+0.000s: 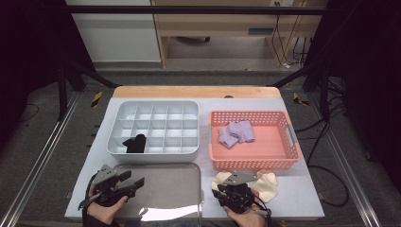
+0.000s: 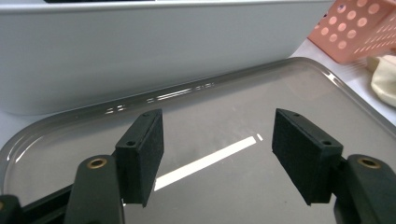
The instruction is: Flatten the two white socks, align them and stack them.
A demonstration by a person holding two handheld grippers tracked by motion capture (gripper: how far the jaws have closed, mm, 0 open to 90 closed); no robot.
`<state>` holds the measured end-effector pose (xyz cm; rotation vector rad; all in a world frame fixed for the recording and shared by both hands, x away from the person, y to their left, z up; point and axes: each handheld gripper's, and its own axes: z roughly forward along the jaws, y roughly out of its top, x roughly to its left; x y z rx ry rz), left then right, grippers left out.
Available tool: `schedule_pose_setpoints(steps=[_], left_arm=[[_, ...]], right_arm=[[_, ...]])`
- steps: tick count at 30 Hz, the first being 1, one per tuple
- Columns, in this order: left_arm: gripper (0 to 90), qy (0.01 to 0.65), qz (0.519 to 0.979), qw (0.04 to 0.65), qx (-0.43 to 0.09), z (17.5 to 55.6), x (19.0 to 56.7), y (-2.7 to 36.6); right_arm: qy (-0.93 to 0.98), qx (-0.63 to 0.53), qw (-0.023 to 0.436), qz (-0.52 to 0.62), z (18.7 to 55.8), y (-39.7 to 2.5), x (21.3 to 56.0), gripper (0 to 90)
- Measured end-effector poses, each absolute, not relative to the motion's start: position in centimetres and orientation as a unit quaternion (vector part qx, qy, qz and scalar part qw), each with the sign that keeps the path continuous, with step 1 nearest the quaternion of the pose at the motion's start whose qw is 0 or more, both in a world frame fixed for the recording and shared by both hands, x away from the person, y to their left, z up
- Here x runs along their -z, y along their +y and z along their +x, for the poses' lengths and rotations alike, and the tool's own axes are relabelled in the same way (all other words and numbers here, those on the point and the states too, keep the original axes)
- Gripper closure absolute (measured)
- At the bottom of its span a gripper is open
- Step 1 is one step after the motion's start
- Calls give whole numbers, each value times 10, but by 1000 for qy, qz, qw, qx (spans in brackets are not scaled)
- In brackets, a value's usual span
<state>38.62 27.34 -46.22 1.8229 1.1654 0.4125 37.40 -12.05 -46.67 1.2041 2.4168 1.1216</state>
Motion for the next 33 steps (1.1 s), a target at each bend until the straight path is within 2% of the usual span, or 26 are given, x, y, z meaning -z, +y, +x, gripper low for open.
schedule_pose_setpoints(steps=[3,12,22,33], left_arm=[[331,470,737,454,-170,386,461,274],[331,470,738,455,-168,386,461,273],[331,471,734,458,-168,385,460,274],[330,469,734,462,-166,384,459,272]], right_arm=[[827,-375,105,407,375,-117,471,727],[827,-366,111,413,376,-118,473,888],[810,-420,116,392,370,-115,442,891],[822,-440,60,357,372,-66,447,894]])
